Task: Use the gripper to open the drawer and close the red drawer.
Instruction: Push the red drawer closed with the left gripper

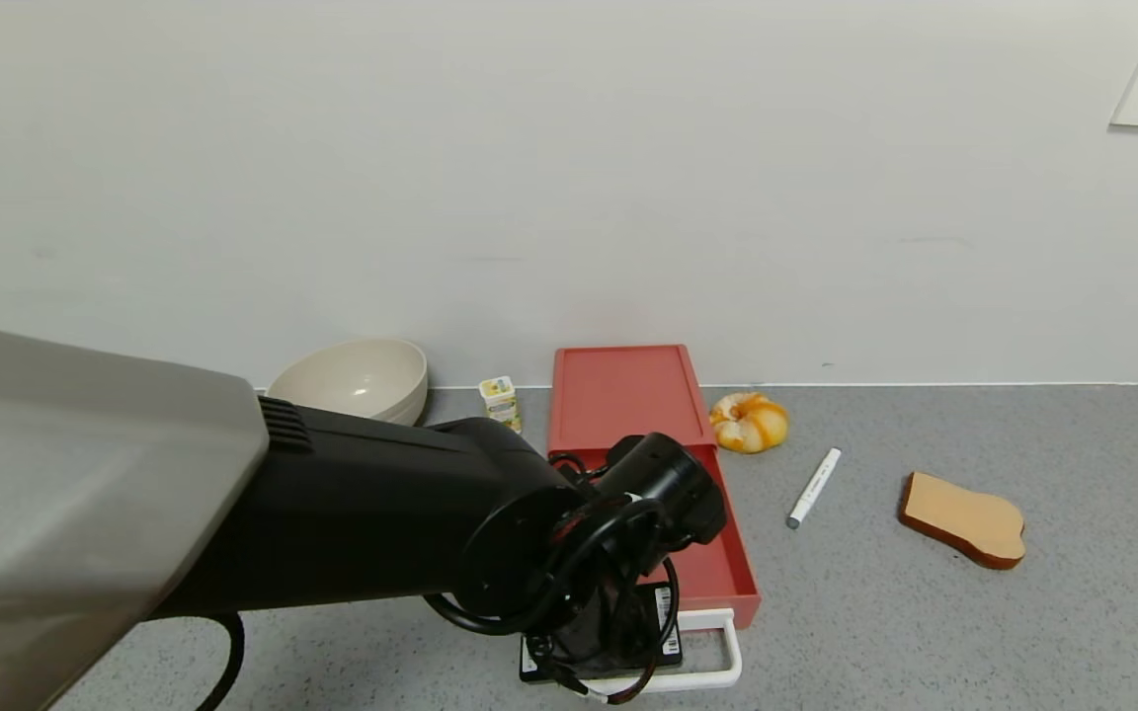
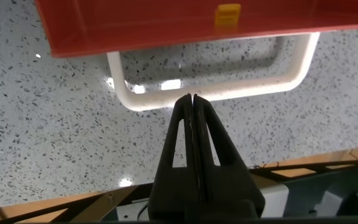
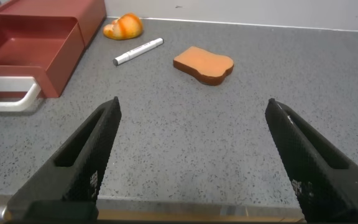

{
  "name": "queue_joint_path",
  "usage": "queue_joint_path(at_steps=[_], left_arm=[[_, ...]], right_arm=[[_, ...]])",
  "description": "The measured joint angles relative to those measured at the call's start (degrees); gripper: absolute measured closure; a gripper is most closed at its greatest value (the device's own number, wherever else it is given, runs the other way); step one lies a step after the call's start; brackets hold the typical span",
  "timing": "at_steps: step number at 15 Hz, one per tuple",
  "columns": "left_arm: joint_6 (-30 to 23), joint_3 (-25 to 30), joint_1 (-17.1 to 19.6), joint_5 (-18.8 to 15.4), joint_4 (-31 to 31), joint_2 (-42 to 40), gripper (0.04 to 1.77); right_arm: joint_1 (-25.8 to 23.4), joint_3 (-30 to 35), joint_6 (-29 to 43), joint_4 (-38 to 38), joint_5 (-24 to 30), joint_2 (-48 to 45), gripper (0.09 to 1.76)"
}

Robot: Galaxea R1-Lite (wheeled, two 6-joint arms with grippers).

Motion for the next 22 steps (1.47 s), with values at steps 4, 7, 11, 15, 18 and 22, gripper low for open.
queue_joint_path(at_steps=[4,7,11,15,18,22], left_arm=[[-0.8,-0.8,0.1,1.5,-0.2,1.8,1.70],[-1.3,-2.2,0.3,3.1,0.0,2.9,1.70],[-1.3,-3.8,0.7,4.5,0.2,4.0,1.70],[-1.1,-5.7,1.6,5.6,0.4,4.9,1.70],[-0.8,-7.2,2.2,6.7,0.4,5.2,1.70],[0.4,-9.9,3.3,8.2,1.4,5.6,1.70]], right_arm=[[0.0,0.0,0.0,0.0,0.0,0.0,0.14],[0.0,0.0,0.0,0.0,0.0,0.0,0.14],[0.0,0.0,0.0,0.0,0.0,0.0,0.14],[0.0,0.0,0.0,0.0,0.0,0.0,0.14],[0.0,0.0,0.0,0.0,0.0,0.0,0.14],[0.0,0.0,0.1,0.0,0.0,0.0,0.14]])
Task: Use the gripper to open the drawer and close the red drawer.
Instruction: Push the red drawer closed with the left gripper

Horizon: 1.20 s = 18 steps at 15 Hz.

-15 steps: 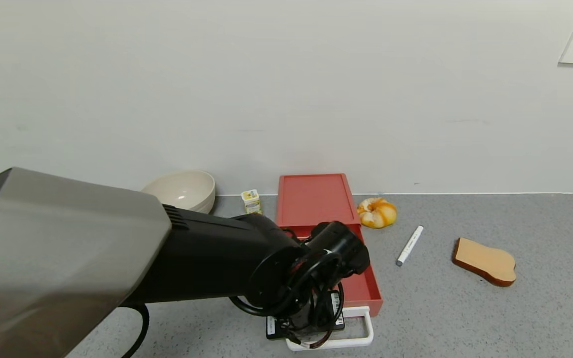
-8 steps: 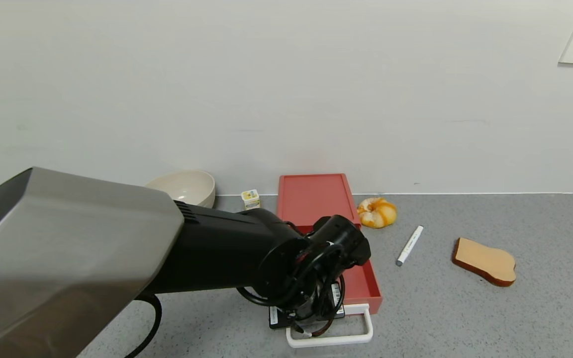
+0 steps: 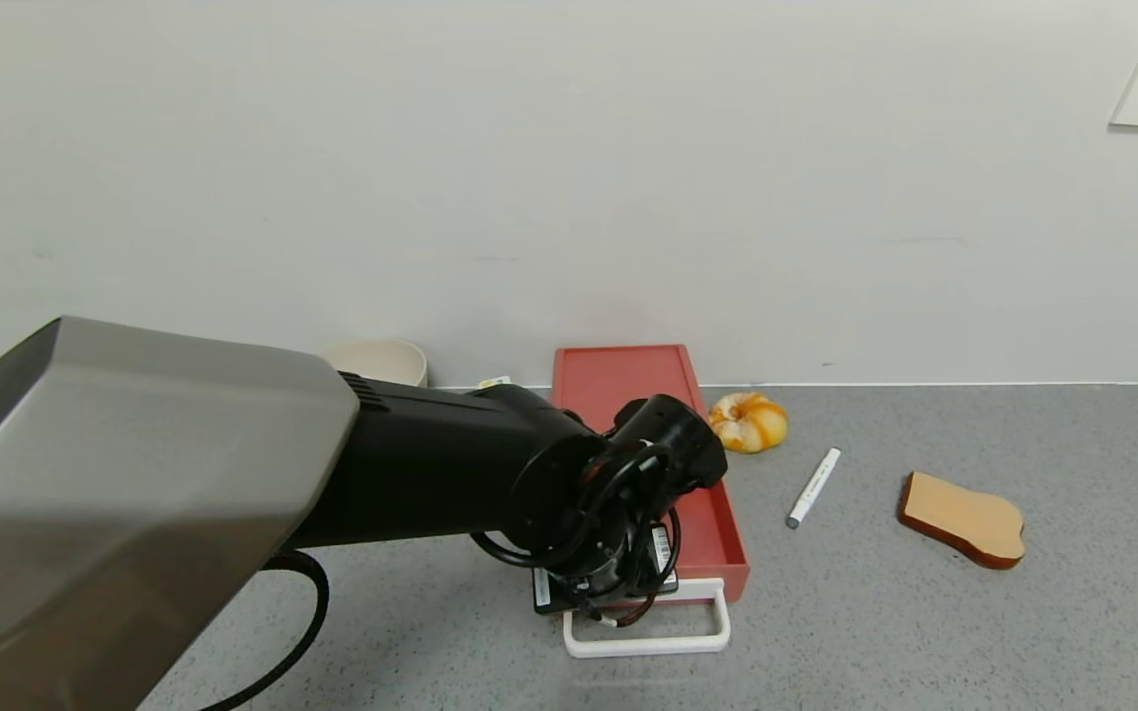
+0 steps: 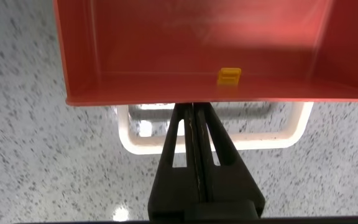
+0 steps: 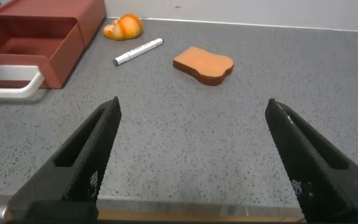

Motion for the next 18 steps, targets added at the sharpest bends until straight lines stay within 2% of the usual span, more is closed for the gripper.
queue_joint_path(at_steps=[18], left_arm=[[6.7,-9.7,3.9,1.7,-0.2,5.4,1.70]], right_arm=[[0.0,0.0,0.0,0.1,0.0,0.0,0.14]])
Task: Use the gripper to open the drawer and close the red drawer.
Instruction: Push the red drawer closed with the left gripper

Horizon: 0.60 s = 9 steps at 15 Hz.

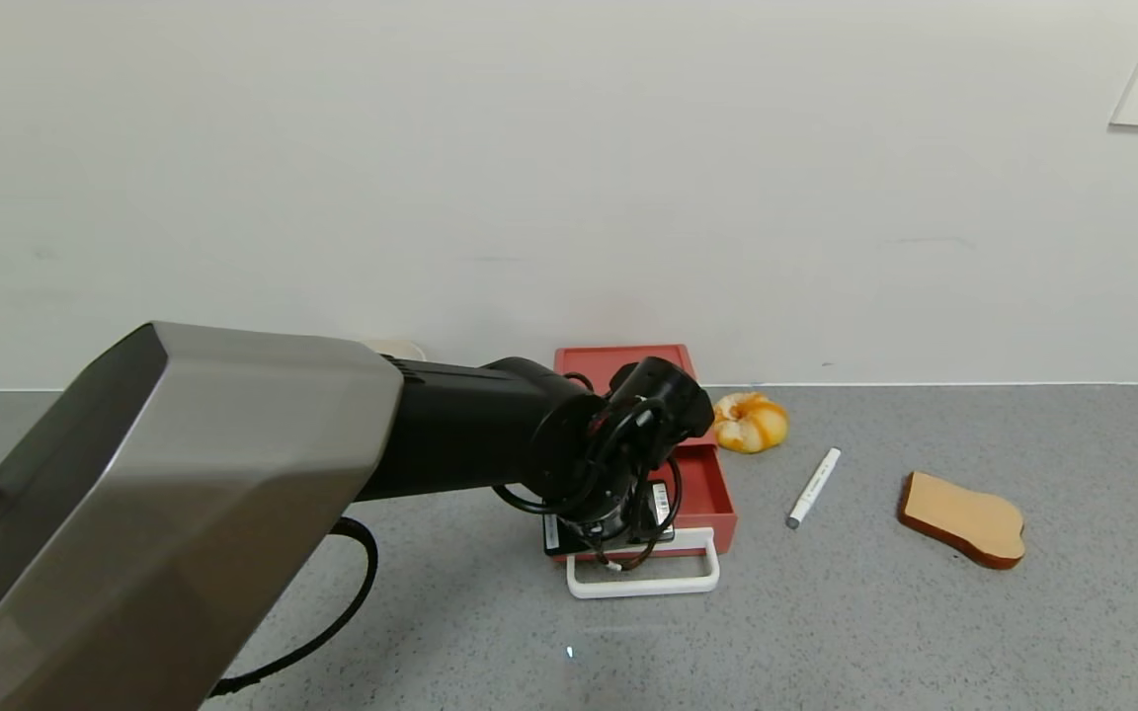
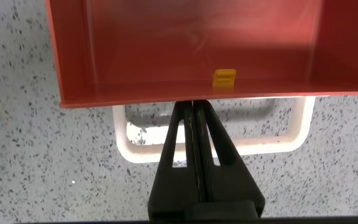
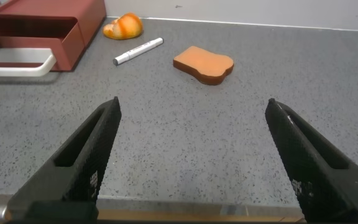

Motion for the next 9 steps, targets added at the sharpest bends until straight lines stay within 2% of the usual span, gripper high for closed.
queue_joint_path(at_steps=[9], left_arm=[[4.6,-5.4,2.4,1.1,-0.5,2.9,1.70]], right_arm=[[0.0,0.0,0.0,0.0,0.0,0.0,0.14]])
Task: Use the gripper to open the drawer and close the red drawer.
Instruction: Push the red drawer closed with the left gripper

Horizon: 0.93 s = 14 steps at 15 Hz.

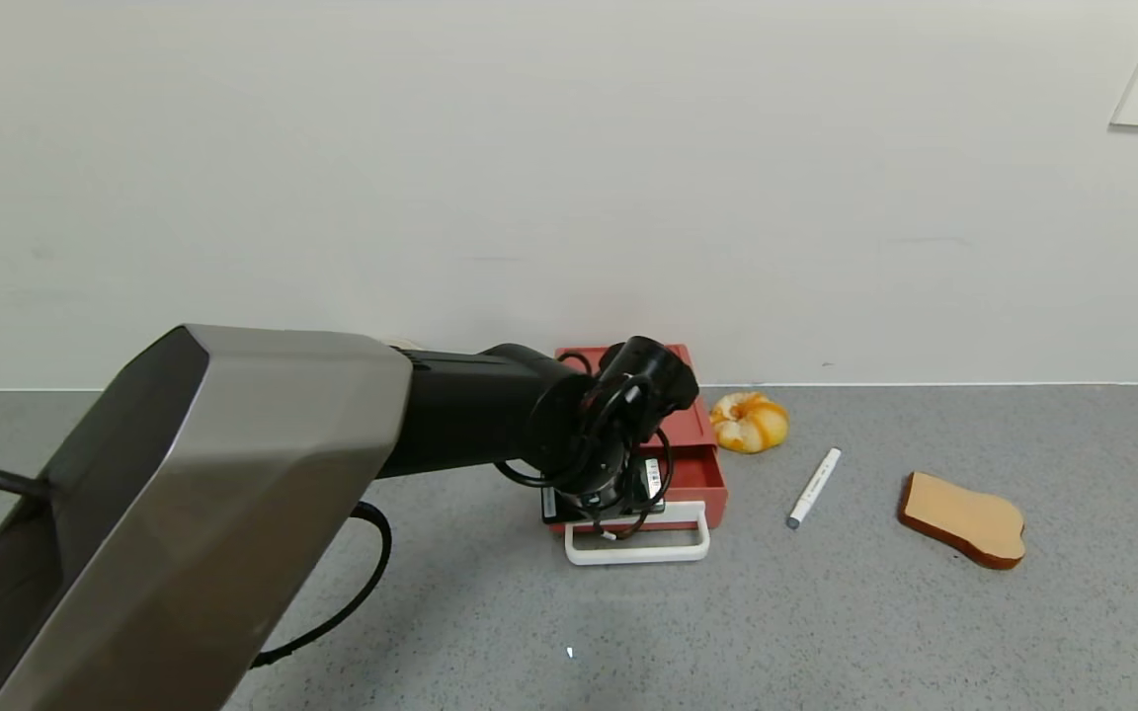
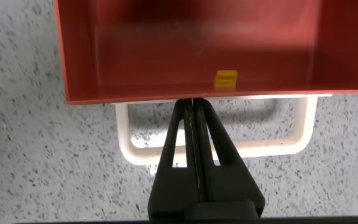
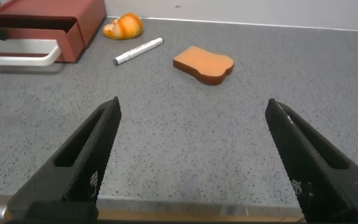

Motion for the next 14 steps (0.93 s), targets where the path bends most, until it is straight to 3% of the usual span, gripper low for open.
queue_joint_path(at_steps=[14], left_arm=[[6.7,-4.1,2.8,1.4,-6.3,3.6,1.70]], right_arm=[[0.0,0.0,0.0,0.0,0.0,0.0,0.14]])
